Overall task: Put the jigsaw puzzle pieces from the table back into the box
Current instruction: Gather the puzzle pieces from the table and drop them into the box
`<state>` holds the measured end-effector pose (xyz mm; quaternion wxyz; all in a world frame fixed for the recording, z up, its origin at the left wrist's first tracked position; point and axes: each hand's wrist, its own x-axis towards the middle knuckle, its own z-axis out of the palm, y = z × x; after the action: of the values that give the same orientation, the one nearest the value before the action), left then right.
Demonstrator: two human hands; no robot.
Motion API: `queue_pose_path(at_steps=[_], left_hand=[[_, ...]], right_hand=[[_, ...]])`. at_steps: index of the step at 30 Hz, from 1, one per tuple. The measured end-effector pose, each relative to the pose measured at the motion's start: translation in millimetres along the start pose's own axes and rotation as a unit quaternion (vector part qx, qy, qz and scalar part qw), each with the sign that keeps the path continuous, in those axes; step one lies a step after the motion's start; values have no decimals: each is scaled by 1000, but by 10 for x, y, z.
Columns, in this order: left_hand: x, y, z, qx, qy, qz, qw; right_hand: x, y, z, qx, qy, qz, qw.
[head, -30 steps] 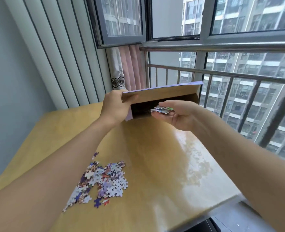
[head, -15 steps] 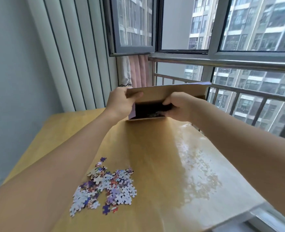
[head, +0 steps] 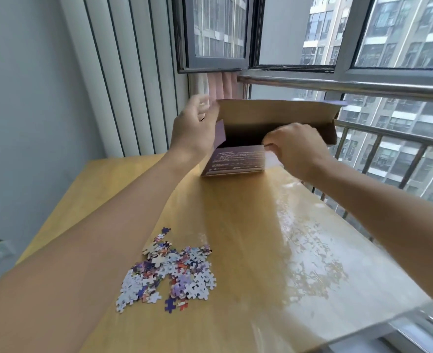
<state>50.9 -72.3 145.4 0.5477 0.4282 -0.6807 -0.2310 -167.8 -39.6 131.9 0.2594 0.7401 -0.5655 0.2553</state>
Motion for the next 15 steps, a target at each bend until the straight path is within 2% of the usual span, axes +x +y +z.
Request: queue_pose_path(at_steps=[3,6,9,12,15], left_hand=[[-2,-119,-6,-8,-35,-20,999],[8,-243,-17,-18,-35,-29,999],[-103,-369,-22,16,-73,-30,997],[-347,-587,-4,16,-144,-25,989],[-606,-797,42,66,-164,-47,983]], right_hand=[[98,23,-78,16,38,-18,999],[90,-67,-72,4,19,-53,998],[-93,-170,88,-16,-80,-36,996],[-373,-320,223,-50,-170,-23,984],[-709,-630,364,-21,-224,-10,974]])
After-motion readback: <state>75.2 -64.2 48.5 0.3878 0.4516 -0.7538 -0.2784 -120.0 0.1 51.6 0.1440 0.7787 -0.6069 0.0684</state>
